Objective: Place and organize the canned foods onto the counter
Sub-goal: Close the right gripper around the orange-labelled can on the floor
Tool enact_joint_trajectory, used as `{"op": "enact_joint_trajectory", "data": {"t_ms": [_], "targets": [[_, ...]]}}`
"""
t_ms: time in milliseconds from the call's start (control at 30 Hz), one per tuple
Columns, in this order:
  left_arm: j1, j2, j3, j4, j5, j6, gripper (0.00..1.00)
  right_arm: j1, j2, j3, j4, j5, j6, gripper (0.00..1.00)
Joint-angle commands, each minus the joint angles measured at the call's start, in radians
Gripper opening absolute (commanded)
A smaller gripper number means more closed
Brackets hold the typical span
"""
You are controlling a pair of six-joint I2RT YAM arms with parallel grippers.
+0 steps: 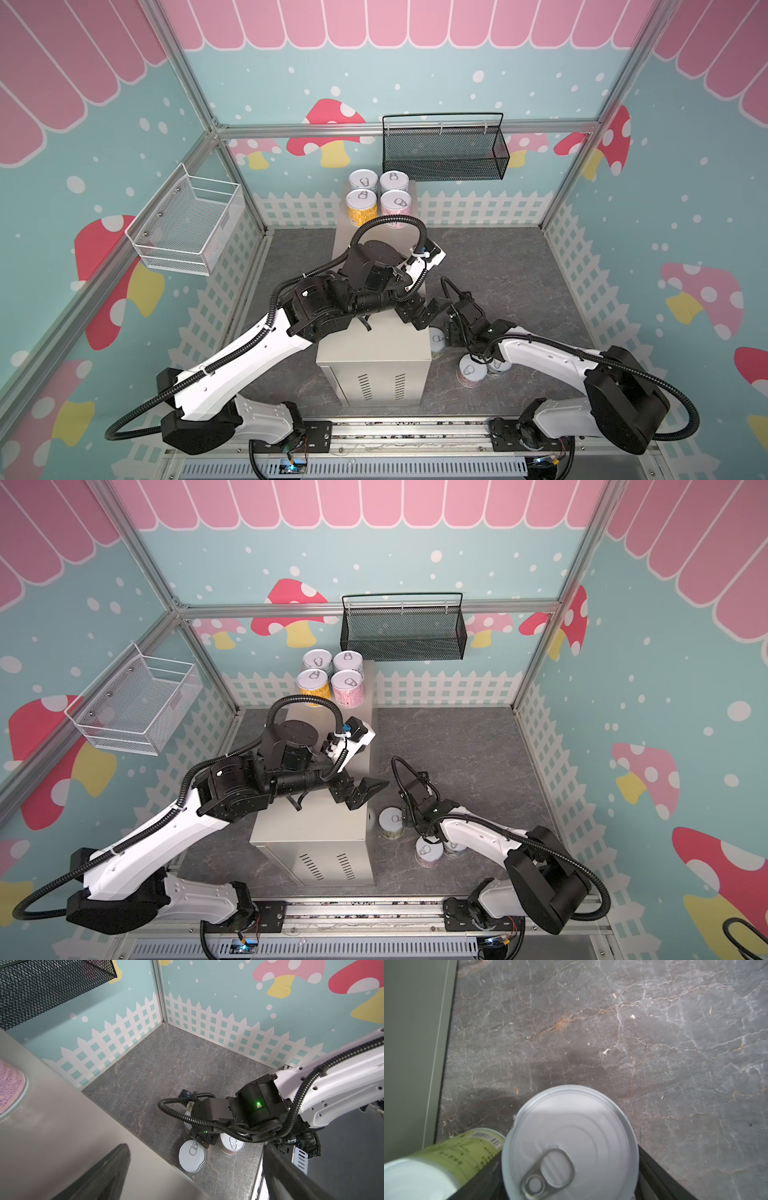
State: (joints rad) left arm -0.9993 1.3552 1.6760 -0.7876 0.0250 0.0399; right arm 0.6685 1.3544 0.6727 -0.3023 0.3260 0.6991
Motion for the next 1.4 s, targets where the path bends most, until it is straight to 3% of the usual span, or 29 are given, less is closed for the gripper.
{"op": "enact_joint_trajectory", "data": {"t_ms": [0,333,567,967,1367], "targets": [[-0.004,0.012,0.027,0.009,-0.010,0.026,0.99,-0.018,0.010,0.009,0.048,0.019,-0.013,0.83],[-0.003,0.029,0.031,0.010,-0.010,0.019,0.99,-0.066,0.015,0.002,0.102,-0.020,-0.065,0.79],[-0.004,0.025,0.028,0.010,-0.012,0.014,0.99,-0.077,0.006,0.004,0.110,-0.028,-0.092,0.70],[-0.001,-0.002,0.036,-0.005,-0.060,0.049,0.99,-0.081,-0.157,0.058,0.035,0.020,-0.180,0.63],[0.135,-0.074,0.069,-0.108,0.103,0.084,0.99,-0.087,-0.297,0.325,-0.165,-0.044,-0.370,0.63]]}}
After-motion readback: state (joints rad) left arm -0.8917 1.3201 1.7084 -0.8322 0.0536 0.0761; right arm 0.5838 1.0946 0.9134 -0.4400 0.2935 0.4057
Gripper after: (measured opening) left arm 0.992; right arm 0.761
